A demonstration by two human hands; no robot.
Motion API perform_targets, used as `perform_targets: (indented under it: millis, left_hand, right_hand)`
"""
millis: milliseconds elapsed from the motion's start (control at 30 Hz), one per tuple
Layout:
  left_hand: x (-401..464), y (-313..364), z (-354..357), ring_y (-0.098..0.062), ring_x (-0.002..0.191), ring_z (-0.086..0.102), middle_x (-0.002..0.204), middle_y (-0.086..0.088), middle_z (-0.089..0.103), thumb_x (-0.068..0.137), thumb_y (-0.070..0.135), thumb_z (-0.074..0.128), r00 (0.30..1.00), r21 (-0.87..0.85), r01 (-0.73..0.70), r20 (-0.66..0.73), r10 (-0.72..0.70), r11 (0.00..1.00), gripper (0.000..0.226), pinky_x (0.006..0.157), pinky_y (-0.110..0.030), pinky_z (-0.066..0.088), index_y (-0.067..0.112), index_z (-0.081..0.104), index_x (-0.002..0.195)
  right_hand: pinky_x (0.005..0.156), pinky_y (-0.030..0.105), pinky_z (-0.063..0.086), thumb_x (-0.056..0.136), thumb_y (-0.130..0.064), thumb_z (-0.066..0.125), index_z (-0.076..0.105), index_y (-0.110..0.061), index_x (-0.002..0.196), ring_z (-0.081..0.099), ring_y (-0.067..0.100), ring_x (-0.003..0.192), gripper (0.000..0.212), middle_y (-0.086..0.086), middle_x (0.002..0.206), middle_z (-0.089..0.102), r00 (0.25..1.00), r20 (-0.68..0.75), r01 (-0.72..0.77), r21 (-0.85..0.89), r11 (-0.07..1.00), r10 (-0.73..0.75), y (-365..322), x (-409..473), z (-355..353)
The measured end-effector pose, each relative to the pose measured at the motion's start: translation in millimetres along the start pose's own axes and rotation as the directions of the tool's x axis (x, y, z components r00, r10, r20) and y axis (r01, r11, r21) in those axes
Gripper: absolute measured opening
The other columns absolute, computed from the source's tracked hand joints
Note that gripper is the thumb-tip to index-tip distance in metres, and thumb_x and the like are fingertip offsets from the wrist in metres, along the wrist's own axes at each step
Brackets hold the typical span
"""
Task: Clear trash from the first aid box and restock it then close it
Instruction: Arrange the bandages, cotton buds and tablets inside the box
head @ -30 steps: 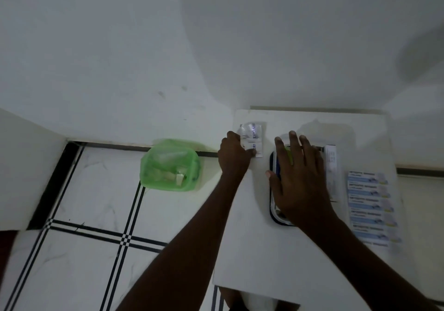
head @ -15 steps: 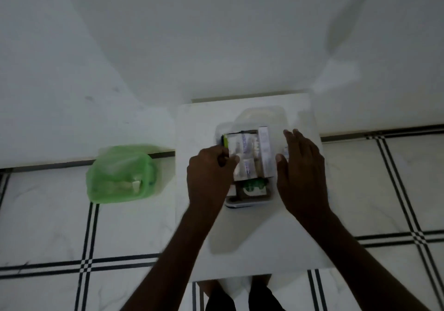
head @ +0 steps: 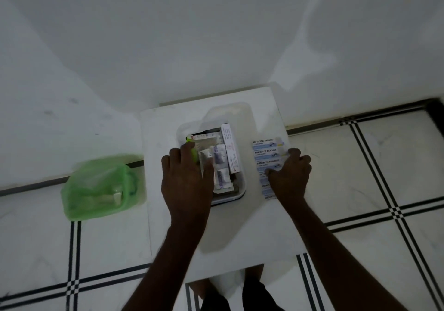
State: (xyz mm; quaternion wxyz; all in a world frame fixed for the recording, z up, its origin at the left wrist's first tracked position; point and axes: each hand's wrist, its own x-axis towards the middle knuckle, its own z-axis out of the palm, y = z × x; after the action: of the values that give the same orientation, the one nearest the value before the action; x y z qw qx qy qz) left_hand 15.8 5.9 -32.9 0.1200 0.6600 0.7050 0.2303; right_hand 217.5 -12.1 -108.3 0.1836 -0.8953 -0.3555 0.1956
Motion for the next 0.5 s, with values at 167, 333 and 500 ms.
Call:
perform_targets:
  millis: [167,333,500]
  left_hand:
    - [-3.9,-7.6,4.5,-0.027,0.107,0.048,0.119,-0.009,0.056,0.083,0.011,0.062,0.999,-0.162,-0.009,-0.053,0.000,0.987,0.045,0.093,-0.038,0.043,0.012,0.055,0.127]
    - [-3.0,-21.8,-1.0,-0.019,0.109,0.059,0.124,-0.002,0.057,0.097,0.016,0.054,0.991,-0.395,0.043,-0.098,-0.089,0.918,0.036,0.087,-0.037,0.054,0.016,0.054,0.132]
    - [-0.4,-34.5,-7.4,-0.013,0.097,0.065,0.113,0.002,0.066,0.103,0.021,0.048,0.969,-0.485,0.192,-0.042,-0.243,0.853,0.025,0.082,-0.033,0.057,0.025,0.058,0.125]
  right_hand:
    - [0.074,0.024,0.046,0.076,-0.013,0.078,0.068,-0.007,0.104,0.071,0.029,0.089,0.030,0.010,0.092,0.073,1.000,0.016,0.010,0.266,0.964,-0.015,-4.5,8.0,-30.8]
    - [0.068,0.031,0.058,0.080,-0.018,0.077,0.074,-0.018,0.103,0.072,0.015,0.075,0.023,0.000,0.085,0.075,0.986,0.035,0.112,0.574,0.811,-0.161,-58.4,-17.9,-95.5]
    - [0.067,0.028,0.057,0.079,-0.020,0.079,0.072,-0.018,0.099,0.070,0.014,0.068,0.021,0.000,0.078,0.074,0.925,0.180,0.217,0.472,0.854,-0.335,-97.6,-45.6,-75.3]
